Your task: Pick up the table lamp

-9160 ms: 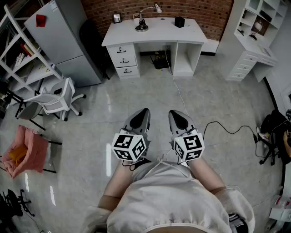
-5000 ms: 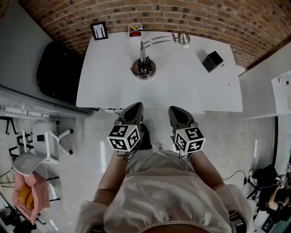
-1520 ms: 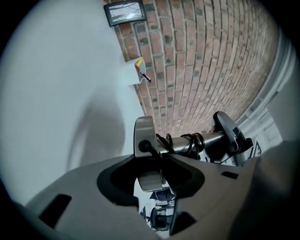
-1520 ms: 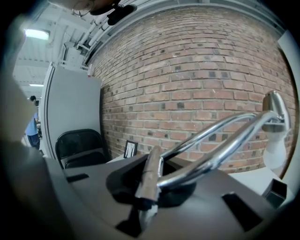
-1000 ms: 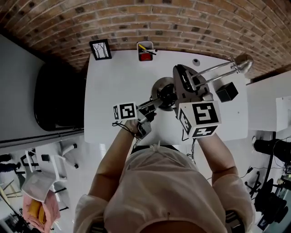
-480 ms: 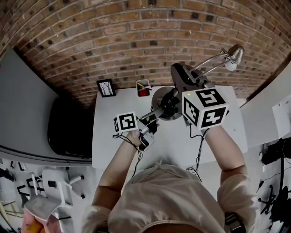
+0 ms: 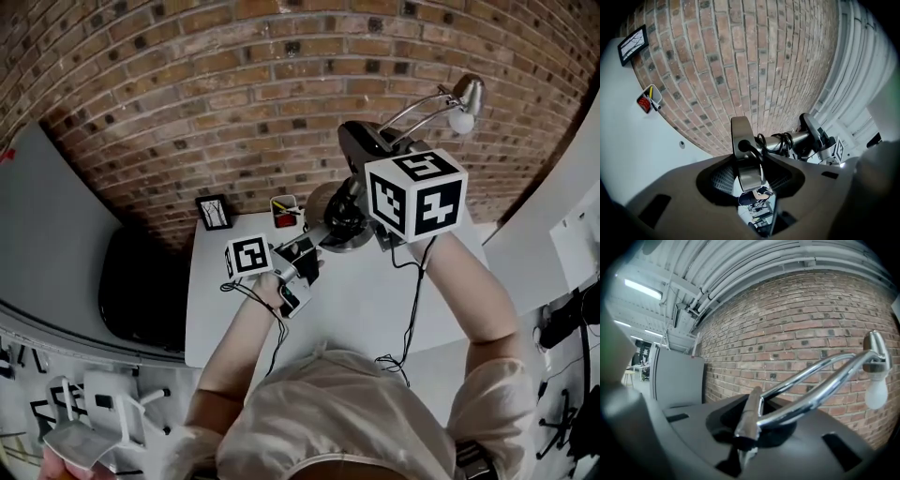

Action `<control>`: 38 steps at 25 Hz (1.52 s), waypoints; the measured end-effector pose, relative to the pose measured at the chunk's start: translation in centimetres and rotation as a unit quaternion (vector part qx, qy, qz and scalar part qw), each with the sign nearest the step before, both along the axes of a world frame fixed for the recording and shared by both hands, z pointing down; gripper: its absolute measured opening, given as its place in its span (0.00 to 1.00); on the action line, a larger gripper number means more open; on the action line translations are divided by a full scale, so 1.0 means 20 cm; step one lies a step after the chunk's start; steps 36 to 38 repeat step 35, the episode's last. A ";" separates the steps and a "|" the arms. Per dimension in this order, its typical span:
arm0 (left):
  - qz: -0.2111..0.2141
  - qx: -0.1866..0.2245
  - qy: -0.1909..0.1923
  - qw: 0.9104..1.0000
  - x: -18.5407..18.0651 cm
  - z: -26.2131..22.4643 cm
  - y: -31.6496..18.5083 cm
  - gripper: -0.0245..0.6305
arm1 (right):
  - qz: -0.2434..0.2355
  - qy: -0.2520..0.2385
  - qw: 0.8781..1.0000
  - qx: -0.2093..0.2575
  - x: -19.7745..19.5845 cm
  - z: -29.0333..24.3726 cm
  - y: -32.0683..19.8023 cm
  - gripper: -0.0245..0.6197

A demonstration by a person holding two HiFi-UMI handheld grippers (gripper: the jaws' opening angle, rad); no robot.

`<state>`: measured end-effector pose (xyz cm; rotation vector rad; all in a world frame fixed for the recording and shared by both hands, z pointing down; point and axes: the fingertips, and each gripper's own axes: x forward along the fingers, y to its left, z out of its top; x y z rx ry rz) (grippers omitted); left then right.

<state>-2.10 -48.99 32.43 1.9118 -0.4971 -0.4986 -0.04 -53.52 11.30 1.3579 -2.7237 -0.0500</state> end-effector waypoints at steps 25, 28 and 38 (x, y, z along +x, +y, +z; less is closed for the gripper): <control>0.000 -0.028 -0.003 1.000 -0.06 0.16 0.01 0.29 | 0.004 0.014 1.000 -0.014 -0.08 0.17 0.00 0.10; 0.002 -0.030 0.000 1.000 -0.06 0.17 0.01 0.29 | 0.004 0.022 1.000 -0.012 -0.10 0.18 0.00 0.10; -0.001 -0.048 0.003 0.999 -0.08 0.23 -0.02 0.29 | 0.010 0.026 1.000 -0.012 -0.11 0.20 -0.02 0.10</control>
